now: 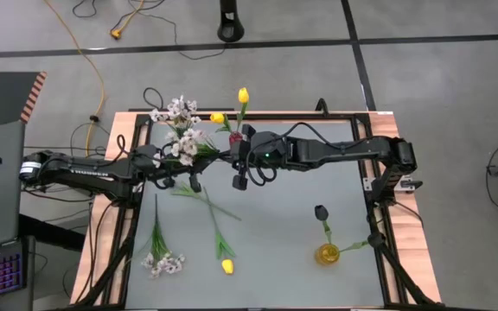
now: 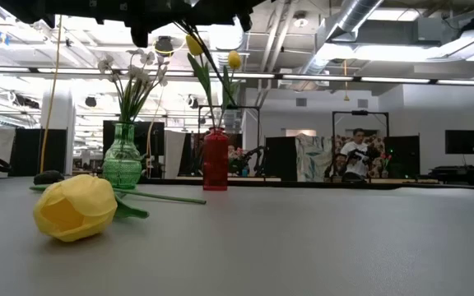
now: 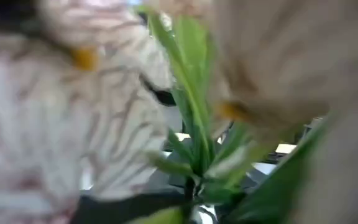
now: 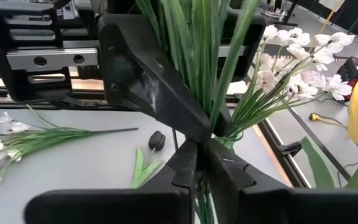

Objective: Sort flowers into vase by color
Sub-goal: Put the top white flowers into the green vase

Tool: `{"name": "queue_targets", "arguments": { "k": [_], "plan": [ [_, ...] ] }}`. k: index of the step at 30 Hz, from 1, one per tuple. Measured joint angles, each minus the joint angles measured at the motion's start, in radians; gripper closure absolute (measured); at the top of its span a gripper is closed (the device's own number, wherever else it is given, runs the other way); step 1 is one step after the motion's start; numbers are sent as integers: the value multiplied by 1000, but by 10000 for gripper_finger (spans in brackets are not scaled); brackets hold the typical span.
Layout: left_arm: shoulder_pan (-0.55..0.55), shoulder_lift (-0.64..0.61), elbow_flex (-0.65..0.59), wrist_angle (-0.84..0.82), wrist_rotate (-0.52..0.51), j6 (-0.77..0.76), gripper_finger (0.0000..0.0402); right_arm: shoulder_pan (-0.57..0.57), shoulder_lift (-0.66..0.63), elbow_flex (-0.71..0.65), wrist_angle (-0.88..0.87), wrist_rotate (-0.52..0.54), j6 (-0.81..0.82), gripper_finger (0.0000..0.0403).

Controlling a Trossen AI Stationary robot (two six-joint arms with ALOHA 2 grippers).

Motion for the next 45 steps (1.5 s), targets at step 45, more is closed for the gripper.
{"name": "queue_targets", "arguments": {
  "k": [45],
  "plan": [
    [1, -479, 245, -997, -493, -113, 401, 1, -1, 0, -194, -4, 0, 237]
  ]
}}
